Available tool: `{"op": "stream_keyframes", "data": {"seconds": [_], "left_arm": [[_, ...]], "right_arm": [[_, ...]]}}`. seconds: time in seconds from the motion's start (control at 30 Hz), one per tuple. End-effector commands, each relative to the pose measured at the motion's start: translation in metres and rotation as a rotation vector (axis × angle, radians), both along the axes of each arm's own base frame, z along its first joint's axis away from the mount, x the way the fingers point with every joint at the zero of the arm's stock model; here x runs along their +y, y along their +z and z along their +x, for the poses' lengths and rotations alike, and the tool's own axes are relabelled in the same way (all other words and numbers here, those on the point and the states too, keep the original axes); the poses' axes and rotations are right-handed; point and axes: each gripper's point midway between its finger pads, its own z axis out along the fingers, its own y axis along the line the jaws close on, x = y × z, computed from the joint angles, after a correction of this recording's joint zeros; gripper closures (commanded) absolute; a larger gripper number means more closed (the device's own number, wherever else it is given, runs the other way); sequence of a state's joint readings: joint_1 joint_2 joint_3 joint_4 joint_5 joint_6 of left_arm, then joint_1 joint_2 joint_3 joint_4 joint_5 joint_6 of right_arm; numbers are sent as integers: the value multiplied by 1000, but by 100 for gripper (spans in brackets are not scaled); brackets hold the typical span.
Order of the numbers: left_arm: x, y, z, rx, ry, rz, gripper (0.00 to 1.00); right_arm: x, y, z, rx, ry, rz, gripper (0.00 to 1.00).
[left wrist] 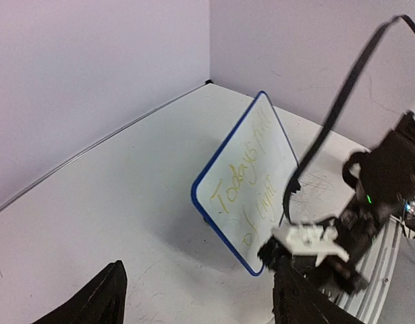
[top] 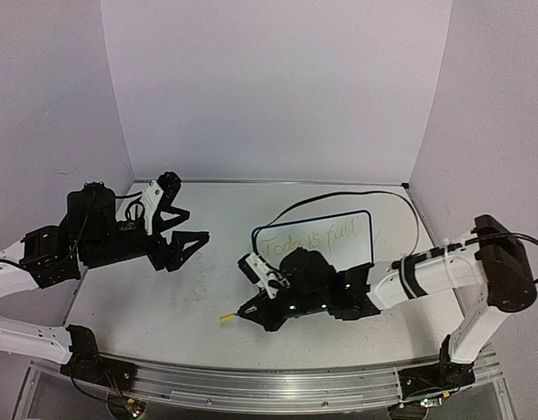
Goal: Write a sentence on the whiteboard
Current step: Put down the whiteboard marker at the center of the board.
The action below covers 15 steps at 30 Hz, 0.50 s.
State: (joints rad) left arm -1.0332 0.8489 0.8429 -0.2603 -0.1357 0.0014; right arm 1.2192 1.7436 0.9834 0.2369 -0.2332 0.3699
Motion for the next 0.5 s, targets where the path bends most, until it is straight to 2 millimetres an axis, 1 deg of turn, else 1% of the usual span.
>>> {"op": "stream_keyframes", "data": {"seconds": [0.0, 0.03, 0.1, 0.13, 0.23, 0.37, 0.47], "left_arm": [[26, 39, 22, -9, 211, -164, 23], [33, 42, 23, -16, 239, -180, 23], [48, 50, 23, -29, 292, -217, 21], [55, 54, 23, -35, 311, -236, 21], [67, 62, 17, -33, 321, -267, 20], [77, 70, 11, -12, 325, -301, 19], [82, 76, 7, -2, 323, -337, 19]], "right_arm": [[55, 7, 22, -171, -141, 16, 97], [61, 0, 28, -196, -170, -1, 97], [70, -5, 39, -240, -207, -14, 97], [73, -12, 44, -257, -224, -29, 97], [77, -19, 54, -298, -259, -43, 94], [75, -34, 58, -302, -278, -75, 85], [70, -34, 60, -299, -299, -83, 74]]}}
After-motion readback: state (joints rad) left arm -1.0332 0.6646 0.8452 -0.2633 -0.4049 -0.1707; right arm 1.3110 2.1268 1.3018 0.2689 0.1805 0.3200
